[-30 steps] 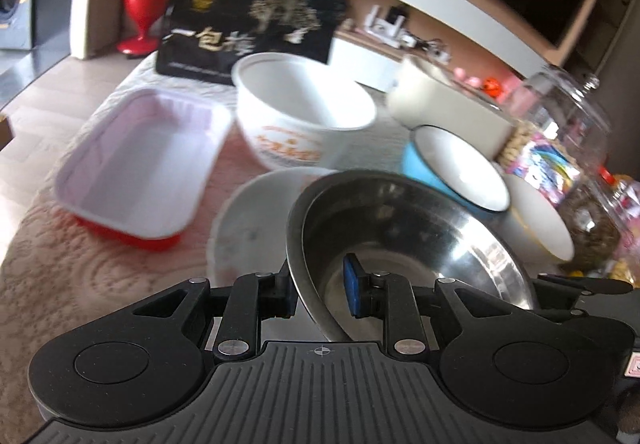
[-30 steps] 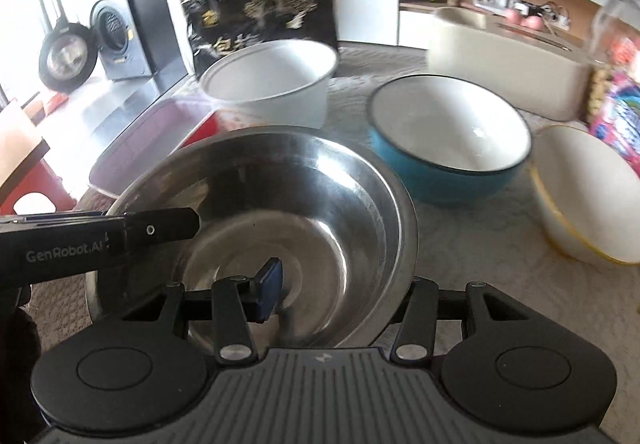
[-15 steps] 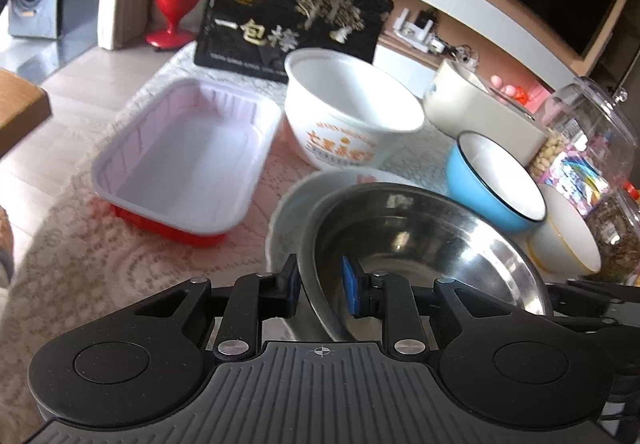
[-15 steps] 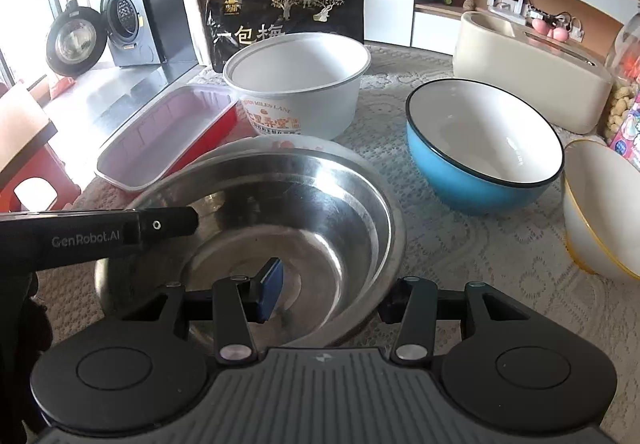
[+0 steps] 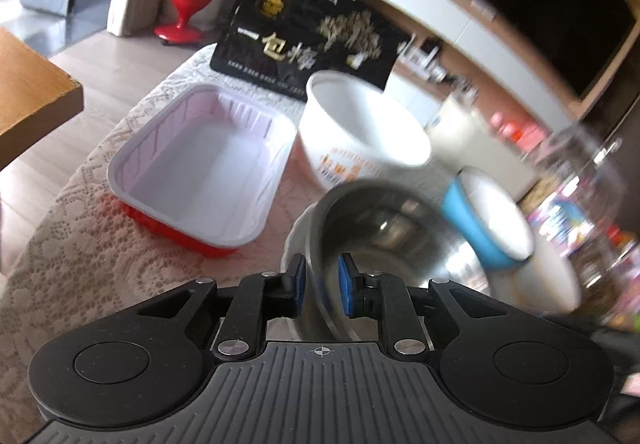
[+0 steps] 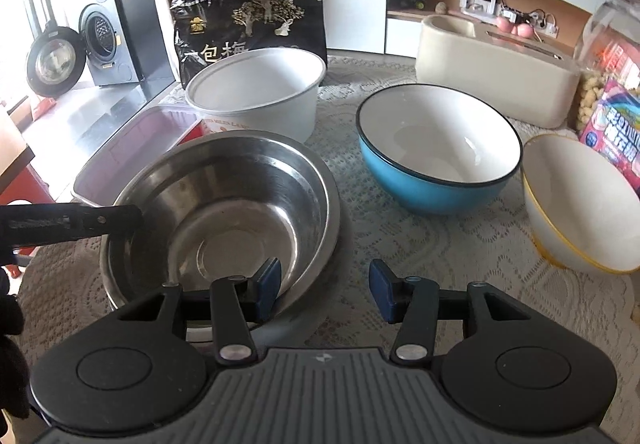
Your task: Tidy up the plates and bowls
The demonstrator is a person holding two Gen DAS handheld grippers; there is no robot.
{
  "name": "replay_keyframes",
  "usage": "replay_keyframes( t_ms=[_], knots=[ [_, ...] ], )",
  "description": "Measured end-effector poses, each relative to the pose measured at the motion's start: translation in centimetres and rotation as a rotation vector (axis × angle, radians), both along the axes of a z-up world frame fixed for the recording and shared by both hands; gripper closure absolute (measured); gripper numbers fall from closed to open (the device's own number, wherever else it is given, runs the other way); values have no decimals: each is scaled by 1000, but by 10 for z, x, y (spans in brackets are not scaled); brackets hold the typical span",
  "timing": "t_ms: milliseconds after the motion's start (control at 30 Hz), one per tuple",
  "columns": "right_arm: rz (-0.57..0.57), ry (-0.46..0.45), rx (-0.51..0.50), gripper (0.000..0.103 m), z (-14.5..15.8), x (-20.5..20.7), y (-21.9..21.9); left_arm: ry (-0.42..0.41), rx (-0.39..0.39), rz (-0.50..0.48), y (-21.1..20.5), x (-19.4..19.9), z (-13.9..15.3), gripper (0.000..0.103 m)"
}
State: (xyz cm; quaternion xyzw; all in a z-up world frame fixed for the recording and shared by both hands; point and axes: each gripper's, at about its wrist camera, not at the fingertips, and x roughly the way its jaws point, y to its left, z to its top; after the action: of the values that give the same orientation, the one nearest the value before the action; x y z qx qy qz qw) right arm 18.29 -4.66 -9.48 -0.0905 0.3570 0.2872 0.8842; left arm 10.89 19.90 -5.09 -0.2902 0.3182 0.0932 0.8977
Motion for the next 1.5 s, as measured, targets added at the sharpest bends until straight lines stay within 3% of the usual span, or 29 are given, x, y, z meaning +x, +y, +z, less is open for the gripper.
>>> replay_keyframes(
  t_ms=[100, 233, 300, 433, 600, 700, 833, 1133, 1500],
  knots=[
    [-12, 14, 12, 53, 0, 3, -2, -54, -41, 39, 13, -9, 9, 81],
    [-22, 58, 49, 51, 1, 12, -3, 19, -12, 38, 19, 4, 5, 81],
    [-30, 78, 60, 51, 1, 17, -2, 22, -35, 28, 22, 10, 1, 74],
    [-46, 107, 68, 51, -1, 28, 0, 37, -45, 24, 26, 18, 0, 72],
    [-70, 237, 99, 50, -14, 48, -2, 73, -149, -32, 38, 25, -5, 73],
    [-80, 283, 117, 50, -21, 53, -4, 103, -112, -66, 33, 28, -5, 70],
    [-82, 293, 122, 50, -26, 54, -5, 142, -82, -78, 26, 33, -12, 65],
    [-28, 319, 151, 51, -30, 55, 4, 159, -137, -50, 17, 40, -31, 68],
    [12, 263, 100, 53, -21, 38, -1, 185, -131, -95, -1, 41, -26, 62]
  ],
)
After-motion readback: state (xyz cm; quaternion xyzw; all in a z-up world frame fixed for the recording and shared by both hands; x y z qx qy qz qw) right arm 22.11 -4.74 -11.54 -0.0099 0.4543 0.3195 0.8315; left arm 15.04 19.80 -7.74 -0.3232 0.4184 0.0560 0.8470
